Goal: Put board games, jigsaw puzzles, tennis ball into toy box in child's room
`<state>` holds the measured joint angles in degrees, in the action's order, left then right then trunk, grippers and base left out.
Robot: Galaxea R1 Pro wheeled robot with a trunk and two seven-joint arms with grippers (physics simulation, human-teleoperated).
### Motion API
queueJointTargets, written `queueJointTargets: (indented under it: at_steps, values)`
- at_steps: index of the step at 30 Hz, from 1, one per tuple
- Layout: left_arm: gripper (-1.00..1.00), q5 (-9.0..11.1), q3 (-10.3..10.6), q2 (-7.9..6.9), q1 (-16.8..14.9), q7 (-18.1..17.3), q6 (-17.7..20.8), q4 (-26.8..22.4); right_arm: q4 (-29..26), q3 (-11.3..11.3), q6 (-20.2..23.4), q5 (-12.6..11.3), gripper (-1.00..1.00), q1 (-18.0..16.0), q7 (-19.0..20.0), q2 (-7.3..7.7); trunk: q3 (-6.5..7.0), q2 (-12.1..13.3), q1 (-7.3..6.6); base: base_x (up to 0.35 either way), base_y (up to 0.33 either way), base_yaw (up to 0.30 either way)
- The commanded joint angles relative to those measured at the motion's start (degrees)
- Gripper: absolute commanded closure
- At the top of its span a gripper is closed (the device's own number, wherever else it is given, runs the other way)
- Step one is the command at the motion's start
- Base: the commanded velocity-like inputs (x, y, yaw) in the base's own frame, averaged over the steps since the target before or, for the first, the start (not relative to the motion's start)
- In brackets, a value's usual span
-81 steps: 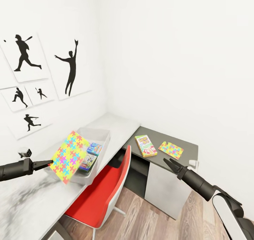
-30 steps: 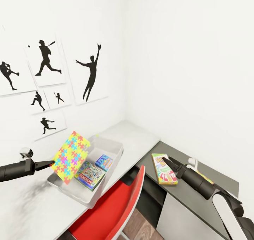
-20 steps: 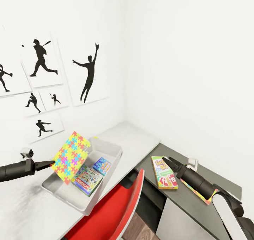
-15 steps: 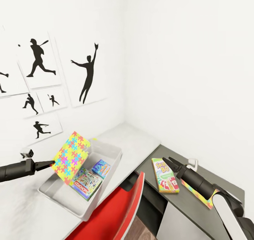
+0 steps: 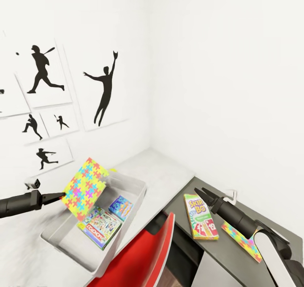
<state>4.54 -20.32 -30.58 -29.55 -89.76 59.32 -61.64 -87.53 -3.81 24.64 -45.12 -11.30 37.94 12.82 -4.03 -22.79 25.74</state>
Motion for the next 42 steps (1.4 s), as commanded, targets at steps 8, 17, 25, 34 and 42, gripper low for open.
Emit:
queueJointTargets:
  at_steps: [8,17,25,34,42]
  values:
    - [1.0,-0.43,0.16,0.59,-0.11,-0.25,0.47,1.41,-0.01,-0.09,0.49,-0.53,-1.0,-0.04,0.08,0.01,-0.11,-0.13,0.04,0.01,0.0,0.048]
    - [1.0,-1.1,0.73,6.67,-1.33,18.2,0.52,7.51,-0.04,-0.13,0.49,-0.5,-1.0,-0.04,0.11,0.09,-0.11,-0.13,0.04,0.0,0.0,0.0]
    - [1.0,-1.23,0.87,11.07,-7.48,35.58,0.47,16.26,-0.1,-0.88,0.54,-0.58,-1.0,-0.04,0.11,0.23,-0.11,-0.13,0.04,0.0,0.0,0.0]
    - [1.0,-1.41,2.35,11.44,-8.05,41.64,0.37,17.39,-0.15,-1.02,0.55,-0.58,-1.0,-0.04,0.38,0.4,-0.11,-0.13,0.04,0.0,0.0,0.0]
    - [1.0,-1.43,4.56,13.89,-8.3,47.25,0.22,17.44,-0.29,-1.02,0.82,-0.61,-1.0,-0.04,0.44,0.66,-0.37,-0.13,0.04,0.0,0.0,0.0]
